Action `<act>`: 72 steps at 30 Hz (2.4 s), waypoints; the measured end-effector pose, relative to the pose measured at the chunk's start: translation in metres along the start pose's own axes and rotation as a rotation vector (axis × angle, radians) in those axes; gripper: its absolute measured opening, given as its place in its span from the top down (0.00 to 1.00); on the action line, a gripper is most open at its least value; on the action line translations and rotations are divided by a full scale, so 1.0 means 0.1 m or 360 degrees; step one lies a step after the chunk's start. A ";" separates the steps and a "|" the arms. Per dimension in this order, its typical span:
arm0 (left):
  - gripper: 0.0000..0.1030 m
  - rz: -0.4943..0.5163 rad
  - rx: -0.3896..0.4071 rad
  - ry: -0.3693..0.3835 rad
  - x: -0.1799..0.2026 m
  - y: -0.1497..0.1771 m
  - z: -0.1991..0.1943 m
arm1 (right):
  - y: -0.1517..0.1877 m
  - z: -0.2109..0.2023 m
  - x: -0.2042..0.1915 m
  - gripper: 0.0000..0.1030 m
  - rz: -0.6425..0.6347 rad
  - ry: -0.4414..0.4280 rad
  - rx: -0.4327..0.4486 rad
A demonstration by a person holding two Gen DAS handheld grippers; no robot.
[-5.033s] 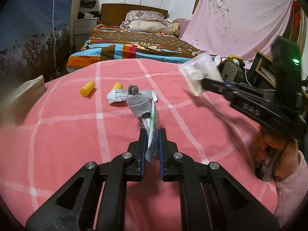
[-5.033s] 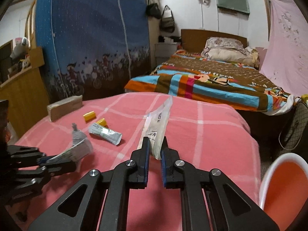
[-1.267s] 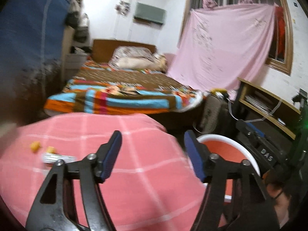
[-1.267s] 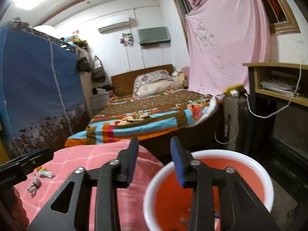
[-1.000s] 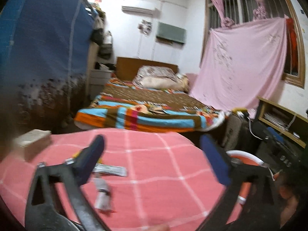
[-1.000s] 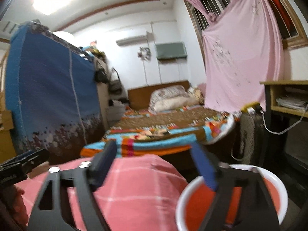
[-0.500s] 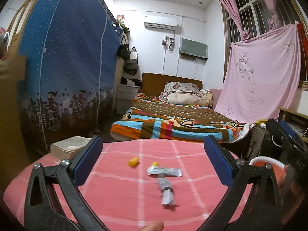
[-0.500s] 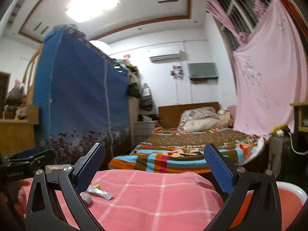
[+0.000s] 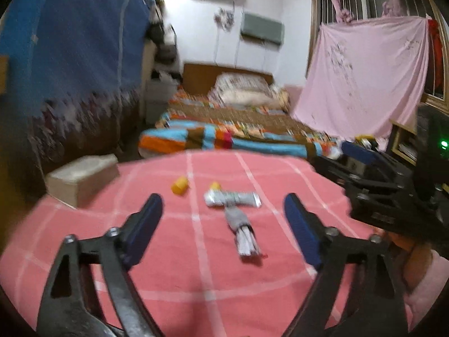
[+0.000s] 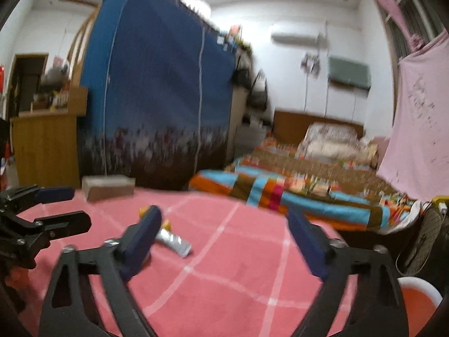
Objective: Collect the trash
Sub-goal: 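Grasp the gray sock-like item with the left tool while the right tool grasps the foil packet, then carry the gray item and foil packet over the bucket with both tools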
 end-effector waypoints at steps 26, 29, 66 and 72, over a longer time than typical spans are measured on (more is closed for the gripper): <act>1.00 -0.0186 -0.0518 -0.0057 -0.40 0.19 0.48 | 0.35 0.97 -0.54 0.45 -0.0273 -0.0375 -0.0739; 1.00 -0.0204 -0.0518 -0.0047 -0.43 0.18 0.48 | 0.35 1.05 -0.62 0.52 -0.0326 -0.0440 -0.0769; 1.00 0.0200 0.0211 0.0154 0.76 -0.44 -0.18 | -0.09 -0.64 0.39 0.83 0.0279 0.0027 0.0192; 1.00 0.0329 0.0294 0.0235 1.20 -0.56 -0.21 | -0.14 -0.98 0.69 0.83 0.0348 0.0191 0.0348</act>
Point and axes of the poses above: each gripper's, at about its wrist camera, not at the fingertips, and z roughly the way its jaws point, x to its right, y to its underside, the point moved 6 cm from there along z, roughly the way its jaws point, and after that the axes turned 2 degrees about -x, right-handed, at the moved point
